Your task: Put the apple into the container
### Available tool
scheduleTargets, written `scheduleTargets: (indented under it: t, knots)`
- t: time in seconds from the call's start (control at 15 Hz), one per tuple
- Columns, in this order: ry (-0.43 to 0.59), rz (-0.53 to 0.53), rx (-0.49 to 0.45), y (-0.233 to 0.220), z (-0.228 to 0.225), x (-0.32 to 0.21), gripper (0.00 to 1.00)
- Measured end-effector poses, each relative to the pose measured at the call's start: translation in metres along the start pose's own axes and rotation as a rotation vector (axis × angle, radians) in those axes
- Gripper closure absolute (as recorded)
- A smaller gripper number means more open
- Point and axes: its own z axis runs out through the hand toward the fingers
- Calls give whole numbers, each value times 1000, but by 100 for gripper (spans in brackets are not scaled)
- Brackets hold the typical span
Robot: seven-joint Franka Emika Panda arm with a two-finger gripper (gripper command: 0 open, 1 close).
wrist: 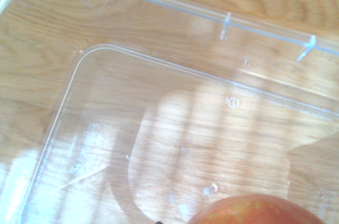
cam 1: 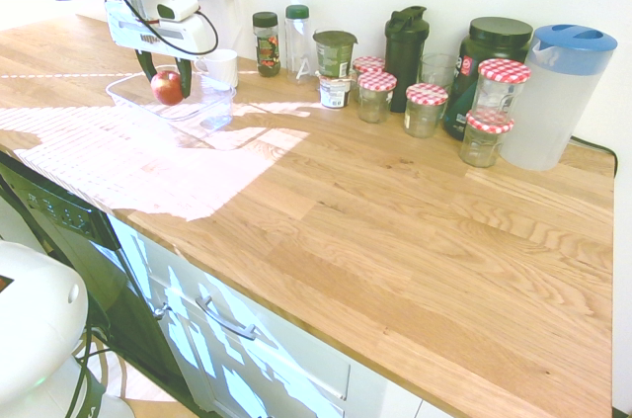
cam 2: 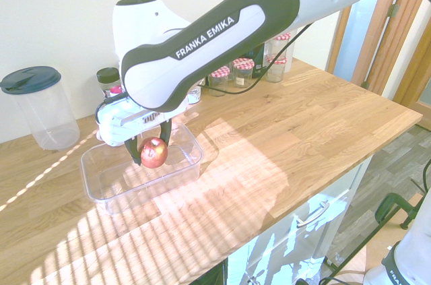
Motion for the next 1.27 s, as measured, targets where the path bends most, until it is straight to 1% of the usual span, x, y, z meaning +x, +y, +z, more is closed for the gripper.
scheduleTargets:
  t: [0.27, 0.47, 0.73, 0.87, 0.93, 1.07, 1.13, 1.27]
  knots:
    - [-7, 1, -22, 1, 25, 6, 0]
    - [-5, 4, -18, -1, 24, 9, 0]
    - [14, 6, 10, -6, 3, 13, 0]
    - [23, 26, 0, -1, -35, 23, 0]
    - [21, 48, -22, 12, -66, 37, 0]
    - [34, 112, -56, 64, -115, 86, 0]
    - [39, 149, -61, 98, -126, 117, 0]
    - [23, 222, -81, 168, -117, 164, 0]
